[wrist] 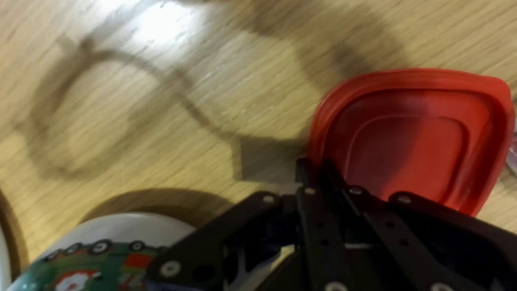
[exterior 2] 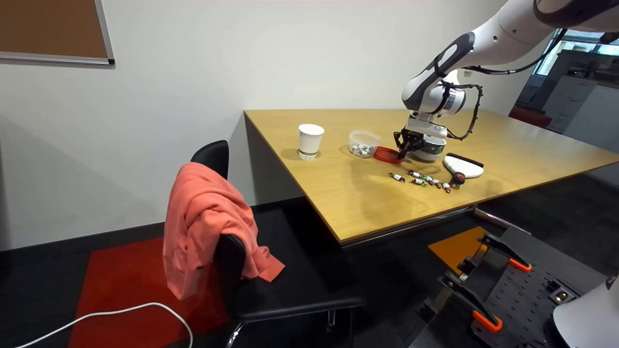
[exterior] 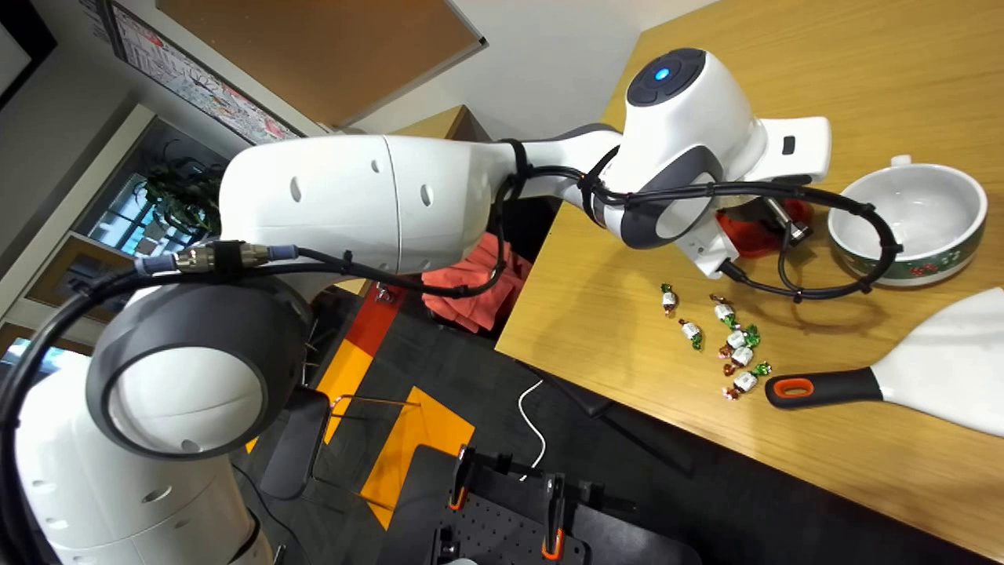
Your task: Put the red lid on top of the clear bowl
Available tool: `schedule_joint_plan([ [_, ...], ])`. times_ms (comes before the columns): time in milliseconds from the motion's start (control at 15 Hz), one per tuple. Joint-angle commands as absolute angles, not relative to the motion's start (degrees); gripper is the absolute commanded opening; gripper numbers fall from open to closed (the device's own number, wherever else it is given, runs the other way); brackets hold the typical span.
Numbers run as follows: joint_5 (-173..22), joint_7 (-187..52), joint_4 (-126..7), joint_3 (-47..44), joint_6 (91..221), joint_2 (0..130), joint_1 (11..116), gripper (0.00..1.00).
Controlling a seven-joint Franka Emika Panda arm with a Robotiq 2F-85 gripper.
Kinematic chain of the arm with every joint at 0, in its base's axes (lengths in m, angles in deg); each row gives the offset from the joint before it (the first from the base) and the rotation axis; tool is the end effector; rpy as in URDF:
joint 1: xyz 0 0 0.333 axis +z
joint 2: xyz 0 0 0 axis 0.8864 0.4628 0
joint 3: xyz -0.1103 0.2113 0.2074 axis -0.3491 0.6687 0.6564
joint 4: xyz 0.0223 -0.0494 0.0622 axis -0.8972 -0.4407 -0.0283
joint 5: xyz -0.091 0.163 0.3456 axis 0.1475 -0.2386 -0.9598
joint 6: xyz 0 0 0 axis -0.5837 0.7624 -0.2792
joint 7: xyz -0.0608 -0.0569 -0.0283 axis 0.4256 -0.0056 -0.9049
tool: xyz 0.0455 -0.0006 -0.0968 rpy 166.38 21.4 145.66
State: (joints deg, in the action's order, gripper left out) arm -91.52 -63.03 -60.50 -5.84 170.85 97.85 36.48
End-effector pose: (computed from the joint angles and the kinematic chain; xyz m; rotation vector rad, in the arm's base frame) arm 0.5811 -0.3822 0.1364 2.8287 -1.3304 0.2306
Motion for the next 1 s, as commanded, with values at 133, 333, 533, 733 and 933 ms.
schedule_joint_plan([
  [133, -92.07, -63.74, -60.26, -6.63, 168.28, 96.81, 37.18, 0.02],
  [333, -89.76, -63.59, -62.3, -8.69, 165.53, 93.63, 38.92, 0.02],
  [533, -86.6, -63.16, -62.89, -11.34, 161.77, 91.2, 41.12, 0.02],
  [733, -83.92, -63.46, -62.6, -12.81, 159.37, 88.96, 42.52, 0.02],
  [933, -83.33, -66.37, -62.34, -11.71, 159.53, 87.26, 41.91, 0.02],
])
